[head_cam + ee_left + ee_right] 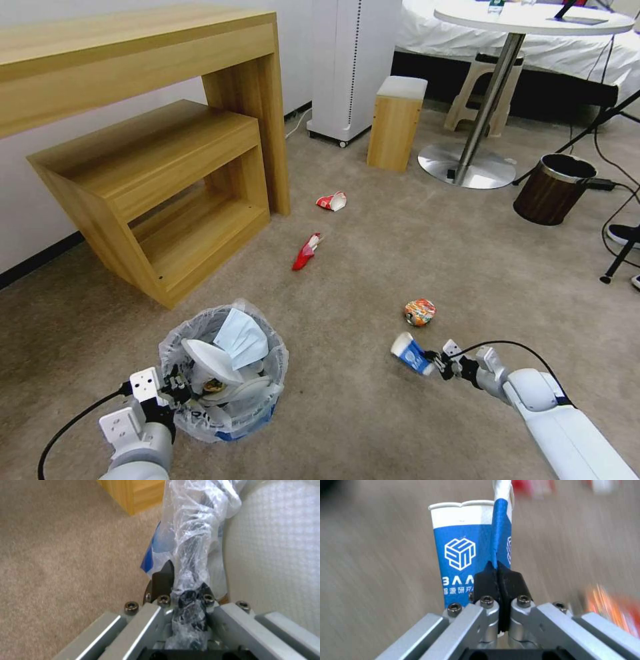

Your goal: Pick up the trash bin and place the garbage on the floor into it.

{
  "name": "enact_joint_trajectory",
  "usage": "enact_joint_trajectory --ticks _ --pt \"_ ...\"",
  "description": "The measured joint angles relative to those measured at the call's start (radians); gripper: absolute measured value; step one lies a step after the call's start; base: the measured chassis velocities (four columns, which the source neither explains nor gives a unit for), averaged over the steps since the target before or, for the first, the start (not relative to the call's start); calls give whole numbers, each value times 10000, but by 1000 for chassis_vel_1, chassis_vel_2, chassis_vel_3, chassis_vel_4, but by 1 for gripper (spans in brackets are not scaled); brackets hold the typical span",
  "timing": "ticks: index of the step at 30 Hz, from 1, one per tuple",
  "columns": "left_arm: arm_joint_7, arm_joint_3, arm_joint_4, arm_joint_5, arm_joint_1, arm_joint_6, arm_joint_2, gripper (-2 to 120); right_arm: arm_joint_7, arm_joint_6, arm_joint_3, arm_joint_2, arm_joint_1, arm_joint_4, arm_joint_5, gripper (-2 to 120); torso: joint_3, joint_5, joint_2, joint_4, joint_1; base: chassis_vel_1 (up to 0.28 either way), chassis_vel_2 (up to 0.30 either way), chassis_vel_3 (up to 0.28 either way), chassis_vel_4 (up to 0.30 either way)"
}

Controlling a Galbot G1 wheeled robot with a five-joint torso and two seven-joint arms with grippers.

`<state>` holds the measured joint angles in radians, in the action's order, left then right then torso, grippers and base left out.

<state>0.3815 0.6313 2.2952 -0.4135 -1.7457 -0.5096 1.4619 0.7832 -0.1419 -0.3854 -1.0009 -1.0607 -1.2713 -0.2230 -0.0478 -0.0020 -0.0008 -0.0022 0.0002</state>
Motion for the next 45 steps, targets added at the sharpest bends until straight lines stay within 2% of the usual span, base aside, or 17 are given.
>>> enact_joint_trajectory --ticks 1,3,4,5,7,8,11,15,18,19,21,26,33,41,45 --pt "0 0 0 0 0 0 0 1 0 0 0 0 0 0 0 0 0 0 0 0 0 0 0 0 0" --pt "-15 -126 -81 83 -47 -1 12 1 1038 -935 20 44 -53 -901 -1453 0 0 0 0 2 0 0 0 0 0" --pt "-15 -126 -81 83 -47 -1 12 1 1038 -935 20 44 -53 -901 -1453 0 0 0 0 2 0 0 0 0 0" --pt "-17 -215 -101 134 -57 -3 47 1 1590 -1107 79 115 -97 -1646 -2460 0 0 -3 0 1 0 0 0 0 0" --pt "-27 -345 -125 198 -51 -28 91 1 1913 -972 366 190 3 -3006 -3967 0 0 -3 0 -1 0 0 0 0 0" --pt "-27 -345 -125 198 -51 -28 91 1 1913 -972 366 190 3 -3006 -3967 0 0 -3 0 -1 0 0 0 0 0" --pt "-20 -502 -136 266 -16 -80 136 1 1957 -653 1018 -22 561 -3925 -5148 0 0 -5 0 1 0 0 0 0 0" --pt "-17 -648 -7 279 -22 -140 176 1 1724 -648 1718 -406 942 -3900 -5272 0 0 -4 0 1 0 0 0 0 0" --pt "-6 -861 300 284 5 -267 219 1 1370 -857 2910 -1075 1385 -3346 -5071 0 0 0 0 2 0 0 0 0 0" --pt "-6 -861 300 284 5 -267 219 1 1370 -857 2910 -1075 1385 -3346 -5071 0 0 0 0 2 0 0 0 0 0" --pt "1 -951 456 280 34 -332 237 1 1349 -958 3542 -1619 1633 -2893 -4698 0 0 -1 0 3 0 0 0 0 0" --pt "12 -980 555 269 65 -362 243 1 1348 -960 4145 -2153 1795 -2528 -4308 0 -1 -3 0 3 0 0 0 0 0" --pt "17 -1005 562 258 136 -400 300 1 1579 -942 4524 -2316 1695 -2482 -3802 0 0 -1 0 2 0 0 0 0 0" --pt "23 -984 506 258 121 -405 276 1 1650 -850 4164 -2082 1361 -2470 -3142 0 0 -1 0 0 0 0 0 0 0" --pt "23 -966 524 257 79 -405 233 1 1304 -706 3985 -1981 1237 -2463 -2942 1 0 0 0 0 0 0 0 0 0"
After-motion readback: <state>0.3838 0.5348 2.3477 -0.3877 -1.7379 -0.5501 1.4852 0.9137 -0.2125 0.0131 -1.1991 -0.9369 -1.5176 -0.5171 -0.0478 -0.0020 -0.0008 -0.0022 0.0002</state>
